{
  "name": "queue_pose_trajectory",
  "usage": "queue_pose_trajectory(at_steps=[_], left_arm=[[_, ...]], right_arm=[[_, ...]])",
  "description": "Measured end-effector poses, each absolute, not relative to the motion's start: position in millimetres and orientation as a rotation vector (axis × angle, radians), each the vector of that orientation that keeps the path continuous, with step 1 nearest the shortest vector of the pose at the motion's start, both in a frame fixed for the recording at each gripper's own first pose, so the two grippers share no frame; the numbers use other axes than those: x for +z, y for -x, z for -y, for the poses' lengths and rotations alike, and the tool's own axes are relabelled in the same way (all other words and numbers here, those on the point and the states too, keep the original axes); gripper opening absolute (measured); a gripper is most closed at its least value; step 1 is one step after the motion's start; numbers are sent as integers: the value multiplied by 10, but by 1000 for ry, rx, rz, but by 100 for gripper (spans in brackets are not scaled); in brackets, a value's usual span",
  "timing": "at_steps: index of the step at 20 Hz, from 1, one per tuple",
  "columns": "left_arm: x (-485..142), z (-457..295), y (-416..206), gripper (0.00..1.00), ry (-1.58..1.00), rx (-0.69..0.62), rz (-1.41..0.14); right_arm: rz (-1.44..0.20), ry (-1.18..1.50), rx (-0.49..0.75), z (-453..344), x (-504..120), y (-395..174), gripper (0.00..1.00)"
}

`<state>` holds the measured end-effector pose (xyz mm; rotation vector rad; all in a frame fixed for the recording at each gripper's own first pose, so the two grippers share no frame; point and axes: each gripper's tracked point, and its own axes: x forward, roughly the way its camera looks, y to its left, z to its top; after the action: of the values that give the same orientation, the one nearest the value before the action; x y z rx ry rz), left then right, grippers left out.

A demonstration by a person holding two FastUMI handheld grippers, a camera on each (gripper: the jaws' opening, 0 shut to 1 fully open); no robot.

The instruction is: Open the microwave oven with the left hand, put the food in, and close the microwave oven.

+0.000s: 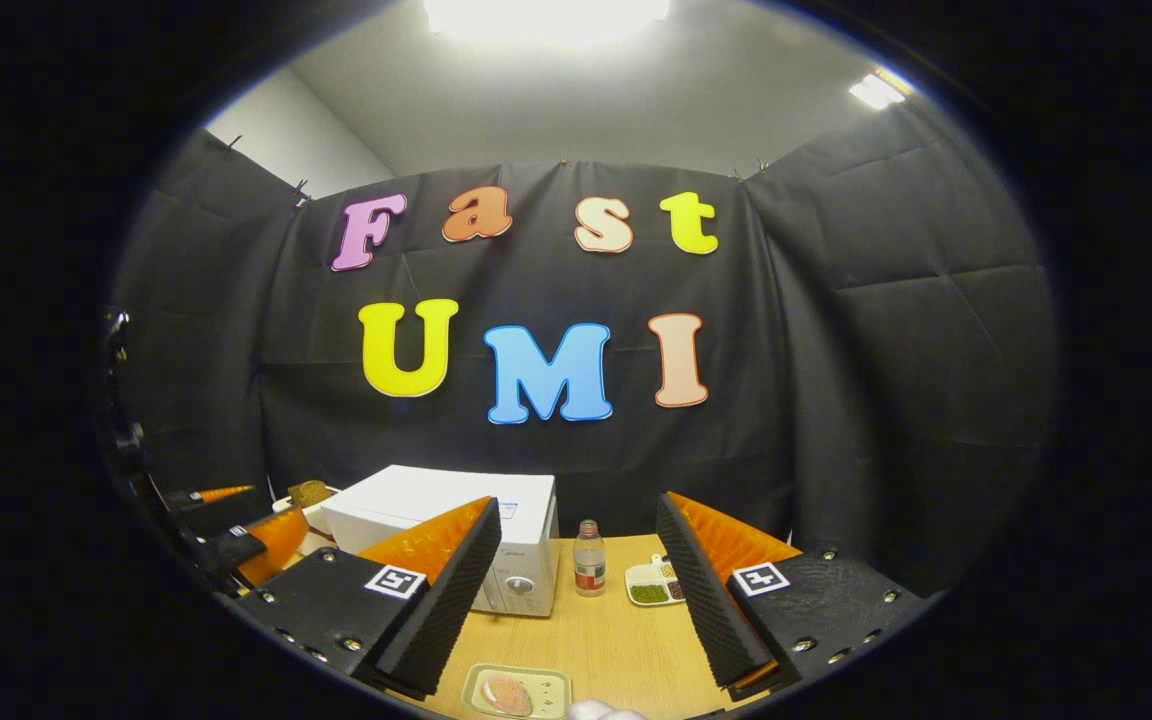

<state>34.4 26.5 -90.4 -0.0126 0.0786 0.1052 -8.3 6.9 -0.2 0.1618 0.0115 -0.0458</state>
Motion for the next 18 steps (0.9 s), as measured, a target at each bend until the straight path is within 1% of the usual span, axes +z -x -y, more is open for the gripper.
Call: queue_pose_trajectory(at_steps=[2,4,5,6,8,11,12,13,15,17,18], left_arm=[[-1200,-67,-552,98,-6,89,-87],[-1528,147,-794,96,-26,65,-86],[-1668,285,-923,98,-23,43,-71],[-1853,393,-1073,98,-26,33,-77],[-2229,538,-1365,96,-34,27,-116],[-2690,627,-1760,98,-1,49,-182],[-2793,638,-1893,98,6,57,-193],[-2902,663,-2016,95,6,58,-206],[-3050,670,-2236,98,-3,65,-213],[-3155,698,-2397,95,-2,64,-217],[-3188,702,-2443,98,-1,63,-221]], right_arm=[[-14,-169,-46,12,87,87,96],[-20,-171,-38,82,165,83,96],[-22,-174,-35,99,177,98,96],[-28,-168,-46,168,197,94,96],[-49,-141,-66,302,164,81,96],[-85,-109,-102,441,106,97,96],[-96,-102,-110,479,76,90,96],[-114,-95,-122,504,21,91,96],[-149,-88,-136,565,-75,80,96],[-166,-89,-152,607,-110,51,96],[-174,-91,-155,607,-130,38,96]])
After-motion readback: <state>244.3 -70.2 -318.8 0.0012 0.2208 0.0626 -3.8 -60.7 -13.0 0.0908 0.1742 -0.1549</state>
